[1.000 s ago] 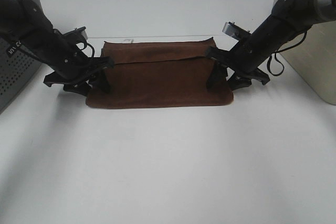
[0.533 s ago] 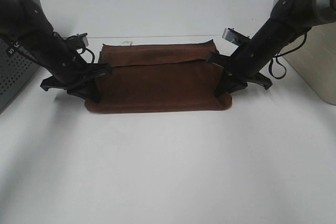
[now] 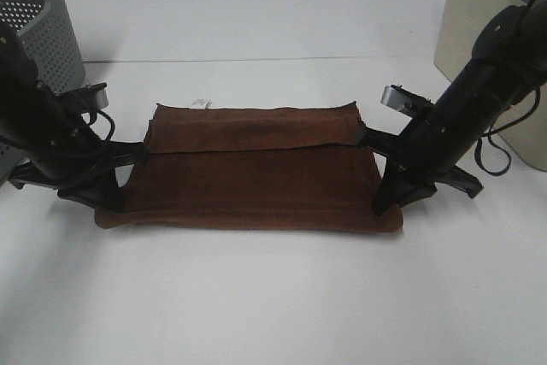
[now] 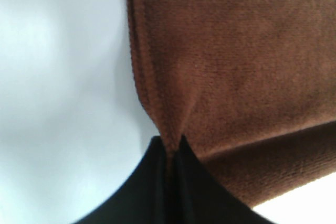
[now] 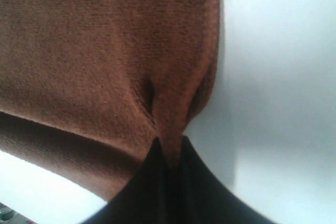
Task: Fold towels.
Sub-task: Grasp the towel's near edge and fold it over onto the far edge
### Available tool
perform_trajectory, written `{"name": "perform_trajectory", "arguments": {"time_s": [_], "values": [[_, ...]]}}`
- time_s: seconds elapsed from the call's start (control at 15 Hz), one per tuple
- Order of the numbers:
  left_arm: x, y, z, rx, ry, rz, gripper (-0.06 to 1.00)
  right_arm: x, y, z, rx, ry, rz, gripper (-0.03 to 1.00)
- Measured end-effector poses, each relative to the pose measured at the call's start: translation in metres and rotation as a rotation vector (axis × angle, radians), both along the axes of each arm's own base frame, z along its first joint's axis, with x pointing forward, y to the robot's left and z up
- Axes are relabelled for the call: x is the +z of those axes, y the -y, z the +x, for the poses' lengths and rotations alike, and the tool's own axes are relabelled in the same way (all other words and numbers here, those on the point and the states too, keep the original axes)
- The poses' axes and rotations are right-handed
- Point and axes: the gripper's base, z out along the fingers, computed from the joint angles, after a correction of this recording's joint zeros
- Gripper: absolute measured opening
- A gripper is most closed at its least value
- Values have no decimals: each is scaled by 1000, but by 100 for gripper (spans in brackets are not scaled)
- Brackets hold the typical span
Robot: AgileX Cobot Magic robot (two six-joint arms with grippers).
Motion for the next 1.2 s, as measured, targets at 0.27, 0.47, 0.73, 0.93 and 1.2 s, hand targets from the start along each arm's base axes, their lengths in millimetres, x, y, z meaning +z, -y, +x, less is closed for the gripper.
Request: {"name": "perform_trajectory", "arguments": {"time_s": [0.27, 0.47, 0.73, 0.93, 1.2], "values": [[10, -3, -12, 4, 23, 0, 1, 10, 0, -11, 2, 26, 23, 0], [26, 0, 3, 21, 76, -15, 1, 28, -3, 7, 7, 108, 35, 0], [53, 4, 32, 73, 208, -32, 1, 63, -7, 44, 12, 268, 51, 0], [53, 8, 65, 89, 278, -39, 1, 63, -10, 75, 23, 316, 44, 0], [35, 4, 98, 152, 276, -49, 1, 31, -12, 98, 9, 317, 28, 0]]}}
